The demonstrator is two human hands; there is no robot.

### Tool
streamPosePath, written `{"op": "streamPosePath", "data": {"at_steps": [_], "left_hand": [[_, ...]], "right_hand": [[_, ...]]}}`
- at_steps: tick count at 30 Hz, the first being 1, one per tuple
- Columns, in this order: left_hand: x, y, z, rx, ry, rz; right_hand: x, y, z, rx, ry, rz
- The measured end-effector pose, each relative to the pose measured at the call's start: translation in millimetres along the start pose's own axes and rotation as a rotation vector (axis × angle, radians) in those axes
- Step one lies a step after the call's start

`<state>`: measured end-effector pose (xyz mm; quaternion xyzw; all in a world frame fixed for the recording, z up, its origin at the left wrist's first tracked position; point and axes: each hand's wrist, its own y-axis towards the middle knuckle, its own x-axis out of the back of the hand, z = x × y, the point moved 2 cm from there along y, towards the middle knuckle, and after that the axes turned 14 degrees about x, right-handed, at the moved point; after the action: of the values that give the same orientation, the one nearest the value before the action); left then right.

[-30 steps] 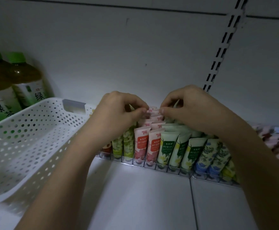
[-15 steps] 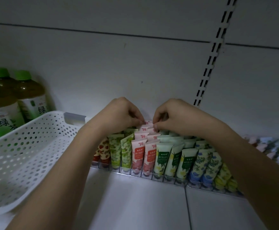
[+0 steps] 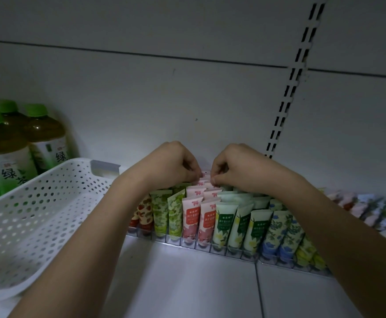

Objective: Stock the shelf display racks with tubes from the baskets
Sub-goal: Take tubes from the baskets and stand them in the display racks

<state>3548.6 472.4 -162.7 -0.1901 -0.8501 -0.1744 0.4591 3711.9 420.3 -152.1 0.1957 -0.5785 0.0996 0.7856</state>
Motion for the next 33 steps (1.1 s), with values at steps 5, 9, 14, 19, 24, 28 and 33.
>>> {"op": "streamPosePath", "data": {"at_steps": [5, 9, 14, 19, 24, 28, 33], "left_hand": [[0, 1, 4, 0.019, -0.030, -0.068], [3, 4, 5, 0.026, -0.032, -0.186], [-2, 9, -2, 0.024, 0.055, -0.164], [-4, 12, -6, 0.056, 0.127, -0.198], [-11, 11, -11, 0.077, 0.184, -0.286], [-13, 9, -12, 0.078, 0.184, -0.286], [-11, 10, -12, 0.088, 0.251, -0.204]], "right_hand": [[6, -3, -4, 0.002, 0.001, -0.105], [15, -2, -5, -0.012, -0.078, -0.193], [10, 1, 0, -0.005, -0.182, -0.111], [5, 5, 4, -0.016, -0.264, -0.071], [2, 9, 5, -0.043, -0.298, -0.086], [2, 9, 6, -0.054, -0.308, -0.094], [6, 6, 7, -0.080, -0.235, -0.047]]}}
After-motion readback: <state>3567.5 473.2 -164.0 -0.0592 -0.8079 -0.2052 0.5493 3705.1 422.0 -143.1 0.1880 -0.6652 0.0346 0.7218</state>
